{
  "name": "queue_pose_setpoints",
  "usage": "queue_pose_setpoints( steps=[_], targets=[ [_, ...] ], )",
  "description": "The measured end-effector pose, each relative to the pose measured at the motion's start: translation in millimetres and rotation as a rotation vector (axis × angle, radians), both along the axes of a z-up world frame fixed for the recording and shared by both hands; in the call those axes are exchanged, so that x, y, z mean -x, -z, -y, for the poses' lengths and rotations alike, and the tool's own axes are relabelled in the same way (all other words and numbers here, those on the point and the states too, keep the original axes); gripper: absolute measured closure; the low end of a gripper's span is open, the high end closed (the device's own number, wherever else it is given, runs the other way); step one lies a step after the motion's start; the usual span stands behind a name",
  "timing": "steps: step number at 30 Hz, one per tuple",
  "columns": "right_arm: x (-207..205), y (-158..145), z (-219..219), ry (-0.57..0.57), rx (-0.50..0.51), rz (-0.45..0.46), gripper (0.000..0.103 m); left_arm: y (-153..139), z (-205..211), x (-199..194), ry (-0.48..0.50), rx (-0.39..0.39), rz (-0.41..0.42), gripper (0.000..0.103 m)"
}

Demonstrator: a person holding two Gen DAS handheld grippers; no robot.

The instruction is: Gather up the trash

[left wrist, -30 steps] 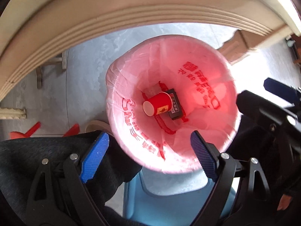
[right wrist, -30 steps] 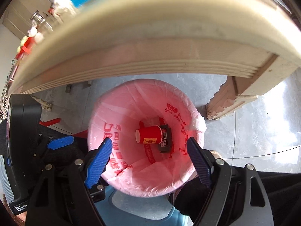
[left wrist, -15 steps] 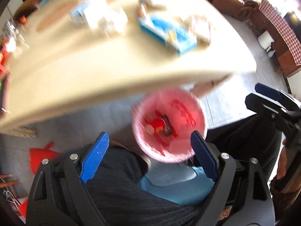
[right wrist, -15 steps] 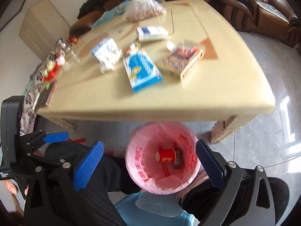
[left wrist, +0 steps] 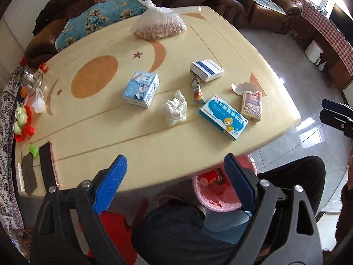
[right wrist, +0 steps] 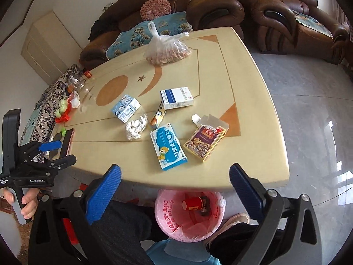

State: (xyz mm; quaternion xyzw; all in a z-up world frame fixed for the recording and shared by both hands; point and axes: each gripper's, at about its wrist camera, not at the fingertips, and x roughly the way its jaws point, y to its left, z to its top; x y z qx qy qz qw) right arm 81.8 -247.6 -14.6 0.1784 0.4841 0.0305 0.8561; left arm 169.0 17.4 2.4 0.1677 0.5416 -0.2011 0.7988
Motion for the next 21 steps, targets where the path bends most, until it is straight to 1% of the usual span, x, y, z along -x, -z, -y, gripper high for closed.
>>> queue_pose_setpoints(
  steps=[3, 6, 10, 14, 17, 21],
  targets=[
    [-15, -11, 8, 0.006, -0.033, -0.013, 0.007, -9, 6, -21, 0.037, -0.041, -0.001, 0.016],
    [-26, -17, 14, 0.034, -0.039, -0.025, 0.007, -11, 11, -39, 0.062, -0.063, -0.025, 0.016],
    [-39, -23, 15, 0.037, 0.007, -0.032, 0.007, -10, 19, -55, 0.081, -0.071, -0.057, 0.016],
    [-47, -23, 18, 0.034, -0.008, -0.041, 0.007, -9, 24, -70, 0.102, -0.092, -0.073, 0.016],
    [-52, -22, 19, 0.037, 0.006, -0.043, 0.007, -7, 29, -79, 0.124, -0.111, -0.08, 0.016],
    [-59, -15, 24, 0.045, -0.004, -0.057, 0.007, -6, 34, -89, 0.163, -0.127, -0.068, 0.016]
  ],
)
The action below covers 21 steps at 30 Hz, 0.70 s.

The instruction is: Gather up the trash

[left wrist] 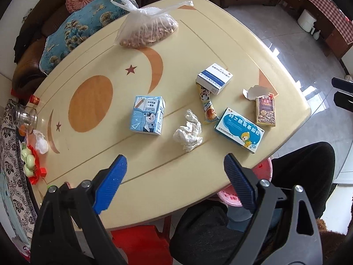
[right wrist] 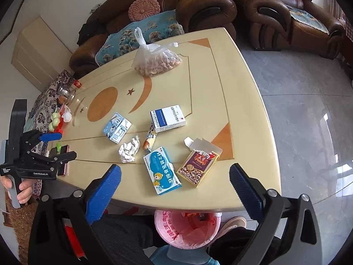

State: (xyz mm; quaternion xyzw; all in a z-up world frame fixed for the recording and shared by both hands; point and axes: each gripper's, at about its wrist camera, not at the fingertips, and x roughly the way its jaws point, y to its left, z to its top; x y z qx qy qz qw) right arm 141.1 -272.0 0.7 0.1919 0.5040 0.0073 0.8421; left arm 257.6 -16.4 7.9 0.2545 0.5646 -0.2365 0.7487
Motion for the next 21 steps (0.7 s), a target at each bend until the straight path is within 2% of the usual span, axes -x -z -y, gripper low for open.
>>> queue_pose_setpoints(
  steps=[7, 21],
  targets=[
    [-18, 22, 6, 0.013, -0.008, -0.046, 0.007, 16, 3, -27, 0.006, -0.005, -0.035, 0.016],
    [-54, 66, 7, 0.016, -0.009, -0.131, 0.007, 69, 2, -78, -0.015, -0.057, -0.112, 0.016]
  ],
)
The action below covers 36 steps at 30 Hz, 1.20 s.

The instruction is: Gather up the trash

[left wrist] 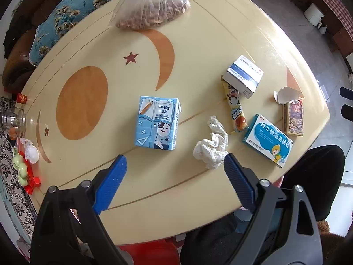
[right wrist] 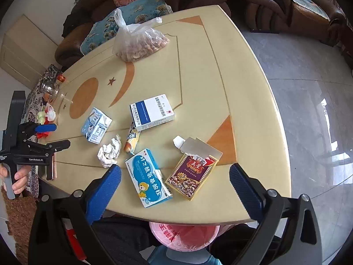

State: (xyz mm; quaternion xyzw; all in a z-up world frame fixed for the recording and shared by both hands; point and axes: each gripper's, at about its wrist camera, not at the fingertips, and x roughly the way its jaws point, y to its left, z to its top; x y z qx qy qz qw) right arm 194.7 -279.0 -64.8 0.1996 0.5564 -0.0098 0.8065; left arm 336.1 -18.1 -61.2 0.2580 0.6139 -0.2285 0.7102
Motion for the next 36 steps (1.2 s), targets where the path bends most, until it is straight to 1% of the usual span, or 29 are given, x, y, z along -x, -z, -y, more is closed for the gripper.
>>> queue_pose_setpoints(
  steps=[3, 8, 15, 19, 26, 34, 36],
  targets=[
    [-6, 14, -1, -0.002, -0.003, -0.025, 0.007, 12, 1, -9, -0.001, 0.001, -0.02, 0.016],
    [-15, 43, -2, -0.003, -0.021, -0.08, 0.007, 34, 2, -24, -0.008, -0.019, -0.053, 0.016],
    [-23, 77, -2, 0.006, -0.039, -0.147, 0.007, 51, 2, -44, -0.012, -0.014, -0.077, 0.016],
    [-26, 91, -3, 0.009, -0.039, -0.176, 0.007, 63, 4, -55, -0.012, -0.021, -0.094, 0.016],
    [-32, 112, -6, 0.021, -0.044, -0.217, 0.007, 84, 6, -63, 0.0, -0.031, -0.122, 0.016],
    [-36, 134, -11, 0.027, -0.016, -0.263, 0.006, 103, 8, -72, 0.003, -0.029, -0.154, 0.016],
    [-36, 136, -13, 0.028, -0.001, -0.26, 0.006, 106, 6, -75, -0.004, -0.028, -0.158, 0.016]
  ],
)
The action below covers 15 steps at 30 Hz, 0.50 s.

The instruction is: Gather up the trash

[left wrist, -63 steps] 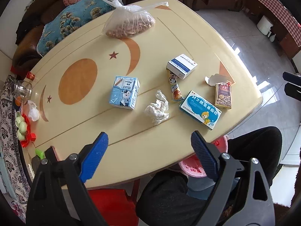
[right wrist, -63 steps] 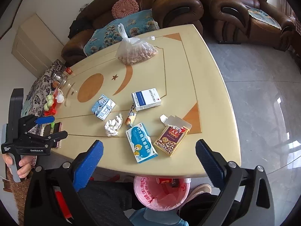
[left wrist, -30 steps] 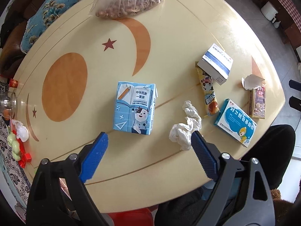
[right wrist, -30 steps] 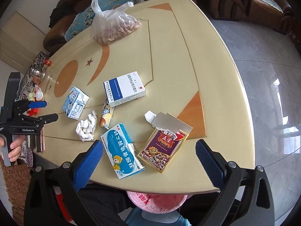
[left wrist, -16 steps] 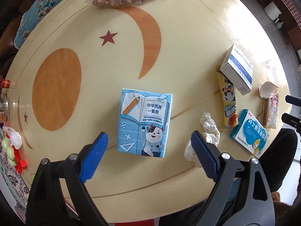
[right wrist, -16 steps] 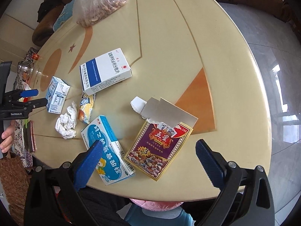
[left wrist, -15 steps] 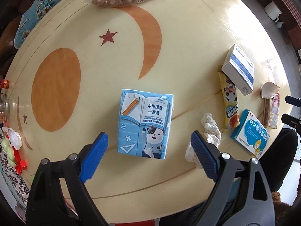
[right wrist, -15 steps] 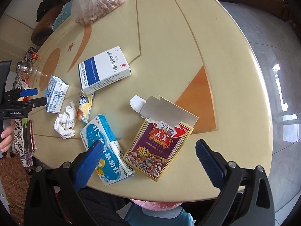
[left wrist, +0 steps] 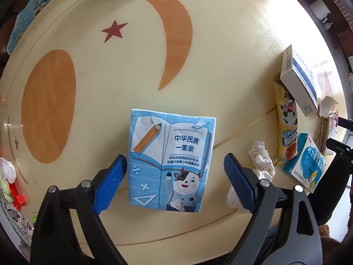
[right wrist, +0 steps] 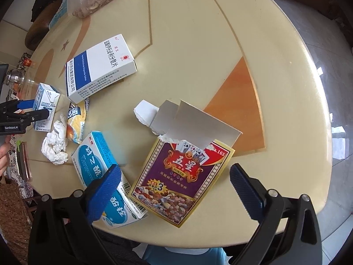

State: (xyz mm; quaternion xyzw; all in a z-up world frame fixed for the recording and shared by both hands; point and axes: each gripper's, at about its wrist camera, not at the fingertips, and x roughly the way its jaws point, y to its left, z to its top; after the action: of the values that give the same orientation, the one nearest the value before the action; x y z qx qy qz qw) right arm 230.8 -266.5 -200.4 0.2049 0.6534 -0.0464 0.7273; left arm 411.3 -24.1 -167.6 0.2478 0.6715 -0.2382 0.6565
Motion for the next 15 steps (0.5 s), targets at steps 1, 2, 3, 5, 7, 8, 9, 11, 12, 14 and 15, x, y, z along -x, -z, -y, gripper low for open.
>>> queue_pose_setpoints(
  steps=[1, 2, 3, 5, 7, 8, 9, 11, 12, 14, 15],
  targets=[
    [0, 0, -1, -0.002, 0.009, -0.003, 0.006, 1, 0, -1, 0.001, 0.004, -0.003, 0.016],
    [-1, 0, -2, -0.008, 0.02, -0.003, 0.006, 2, 0, -2, 0.002, 0.007, -0.007, 0.016],
    [-1, 1, -3, -0.01, 0.031, -0.002, 0.006, 3, -1, -3, 0.0, 0.008, -0.008, 0.016],
    [-2, 2, -9, -0.016, 0.067, -0.004, 0.006, 6, -3, -7, -0.005, 0.009, -0.012, 0.016],
    [-2, 3, -16, -0.024, 0.105, -0.007, 0.006, 5, -8, -12, -0.008, 0.019, -0.016, 0.016],
    [-2, 3, -19, -0.027, 0.124, -0.006, 0.006, 5, -9, -13, -0.009, 0.019, -0.011, 0.016],
    [-2, 4, -22, -0.027, 0.138, -0.007, 0.006, 8, -5, -21, -0.01, 0.018, -0.008, 0.016],
    [-2, 4, -26, -0.013, 0.155, 0.0, 0.006, 8, -8, -24, -0.017, 0.032, -0.012, 0.016],
    [-2, 5, -30, -0.02, 0.174, -0.003, 0.006, 8, -8, -25, -0.019, 0.035, -0.015, 0.016],
    [-3, 7, -39, -0.044, 0.21, -0.017, 0.006, 10, -11, -31, -0.02, 0.036, -0.018, 0.016],
    [-3, 8, -42, -0.048, 0.223, -0.02, 0.006, 11, -14, -26, -0.02, 0.027, -0.016, 0.016]
  ],
)
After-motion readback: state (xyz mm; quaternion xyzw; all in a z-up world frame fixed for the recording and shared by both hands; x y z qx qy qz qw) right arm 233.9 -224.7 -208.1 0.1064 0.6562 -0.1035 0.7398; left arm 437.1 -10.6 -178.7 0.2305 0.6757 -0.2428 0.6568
